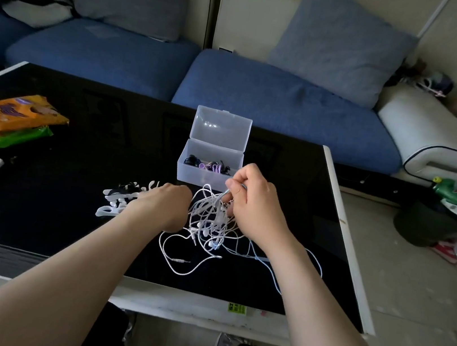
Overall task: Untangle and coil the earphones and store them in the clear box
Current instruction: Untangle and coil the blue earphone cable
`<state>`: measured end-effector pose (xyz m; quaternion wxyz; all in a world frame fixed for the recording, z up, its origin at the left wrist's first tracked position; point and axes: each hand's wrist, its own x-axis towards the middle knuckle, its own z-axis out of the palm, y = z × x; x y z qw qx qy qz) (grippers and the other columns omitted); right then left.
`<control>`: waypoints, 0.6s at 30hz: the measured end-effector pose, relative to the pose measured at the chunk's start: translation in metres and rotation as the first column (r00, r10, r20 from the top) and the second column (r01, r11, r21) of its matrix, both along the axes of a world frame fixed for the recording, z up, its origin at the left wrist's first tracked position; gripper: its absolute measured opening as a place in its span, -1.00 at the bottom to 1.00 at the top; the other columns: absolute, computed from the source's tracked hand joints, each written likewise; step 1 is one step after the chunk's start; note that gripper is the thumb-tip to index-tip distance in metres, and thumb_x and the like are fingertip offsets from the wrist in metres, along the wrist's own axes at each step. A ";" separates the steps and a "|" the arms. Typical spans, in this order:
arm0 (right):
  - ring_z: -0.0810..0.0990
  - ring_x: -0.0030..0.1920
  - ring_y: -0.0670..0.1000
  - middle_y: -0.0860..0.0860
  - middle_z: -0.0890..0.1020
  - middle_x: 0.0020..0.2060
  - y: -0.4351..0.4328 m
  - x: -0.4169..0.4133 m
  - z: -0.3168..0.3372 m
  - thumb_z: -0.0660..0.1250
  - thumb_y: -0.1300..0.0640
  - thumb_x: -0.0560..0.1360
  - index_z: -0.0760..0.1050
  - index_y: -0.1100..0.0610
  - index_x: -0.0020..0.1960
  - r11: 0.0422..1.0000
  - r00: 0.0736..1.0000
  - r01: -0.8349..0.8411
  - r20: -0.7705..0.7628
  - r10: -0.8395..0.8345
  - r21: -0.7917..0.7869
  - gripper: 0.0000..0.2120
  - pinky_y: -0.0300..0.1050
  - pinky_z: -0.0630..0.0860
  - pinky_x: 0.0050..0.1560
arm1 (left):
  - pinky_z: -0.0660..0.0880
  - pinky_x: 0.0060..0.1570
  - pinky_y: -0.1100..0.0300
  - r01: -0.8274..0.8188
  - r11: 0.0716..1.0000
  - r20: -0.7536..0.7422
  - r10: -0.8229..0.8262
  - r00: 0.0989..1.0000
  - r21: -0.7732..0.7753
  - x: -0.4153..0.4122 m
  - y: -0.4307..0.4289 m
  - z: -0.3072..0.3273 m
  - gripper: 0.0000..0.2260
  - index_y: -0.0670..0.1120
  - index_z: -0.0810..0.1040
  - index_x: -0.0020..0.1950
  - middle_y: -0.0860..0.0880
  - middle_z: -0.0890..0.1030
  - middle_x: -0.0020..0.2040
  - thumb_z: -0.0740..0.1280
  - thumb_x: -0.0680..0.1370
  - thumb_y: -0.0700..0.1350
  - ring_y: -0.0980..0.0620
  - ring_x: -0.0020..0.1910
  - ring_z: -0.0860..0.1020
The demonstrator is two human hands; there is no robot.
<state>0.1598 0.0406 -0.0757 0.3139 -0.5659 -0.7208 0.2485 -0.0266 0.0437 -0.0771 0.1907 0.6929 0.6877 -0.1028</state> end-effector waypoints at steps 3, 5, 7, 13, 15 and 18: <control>0.69 -0.34 -0.12 -0.03 0.73 -0.17 -0.004 0.004 0.006 0.26 0.14 0.73 0.38 0.07 -0.01 0.999 0.994 0.015 -0.107 -0.020 -0.050 -0.85 -0.29 0.55 -0.34 | 0.48 0.23 -0.13 -0.014 0.995 0.098 0.004 0.995 0.103 0.000 0.004 0.005 -0.61 -0.07 0.40 0.36 -0.11 0.48 0.26 0.34 0.54 -0.22 -0.24 0.32 0.48; 0.68 -0.33 -0.14 -0.02 0.73 -0.18 -0.006 0.007 0.007 0.27 0.20 0.72 0.39 0.10 0.00 0.999 0.989 0.016 -0.148 -0.023 -0.049 -0.87 -0.33 0.50 -0.35 | 0.45 0.34 -0.20 0.043 0.989 0.287 -0.082 0.955 0.142 0.000 0.007 0.006 -0.31 0.02 0.25 0.58 -0.09 0.41 0.45 0.41 0.48 -0.16 -0.22 0.44 0.41; 0.66 -0.31 -0.17 0.00 0.73 -0.21 -0.007 0.009 0.008 0.26 0.27 0.72 0.41 0.08 0.06 0.999 0.983 -0.007 -0.184 -0.002 -0.048 -0.89 -0.29 0.50 -0.33 | 0.45 0.34 -0.09 0.124 0.973 0.496 -0.206 0.844 0.194 0.002 0.004 0.011 -0.15 0.15 0.12 0.66 -0.01 0.33 0.56 0.44 0.45 -0.10 -0.10 0.44 0.41; 0.72 -0.12 -0.13 -0.04 0.72 -0.13 -0.014 0.007 0.015 0.20 0.36 0.68 0.49 0.02 0.09 0.996 0.983 -0.072 -0.174 0.063 -0.047 -0.75 -0.25 0.60 -0.17 | 0.15 0.55 -0.30 0.189 0.940 0.423 -0.300 0.855 0.285 0.009 -0.002 0.011 -0.34 0.34 0.35 0.51 0.12 0.09 0.70 0.46 0.44 0.35 -0.07 0.68 0.07; 0.70 -0.14 -0.14 -0.07 0.70 -0.14 -0.015 0.002 0.018 0.26 0.35 0.63 0.57 0.03 0.03 0.999 0.982 -0.053 -0.180 0.051 -0.009 -0.76 -0.28 0.56 -0.19 | 0.17 0.47 -0.29 0.189 0.931 0.377 -0.304 0.875 0.313 0.009 0.000 0.009 -0.60 0.30 0.52 0.37 0.09 0.23 0.64 0.37 0.55 0.33 -0.09 0.65 0.11; 0.58 -0.16 -0.29 -0.21 0.67 -0.17 -0.016 -0.003 0.022 0.43 0.34 0.52 0.69 0.08 -0.02 0.988 0.985 -0.014 -0.169 0.041 0.155 -0.82 -0.47 0.40 -0.11 | 0.36 0.27 -0.16 0.214 0.928 0.382 -0.324 0.865 0.305 0.012 -0.001 0.007 -0.79 0.17 0.56 0.05 0.12 0.53 0.22 0.19 0.66 0.21 -0.06 0.33 0.45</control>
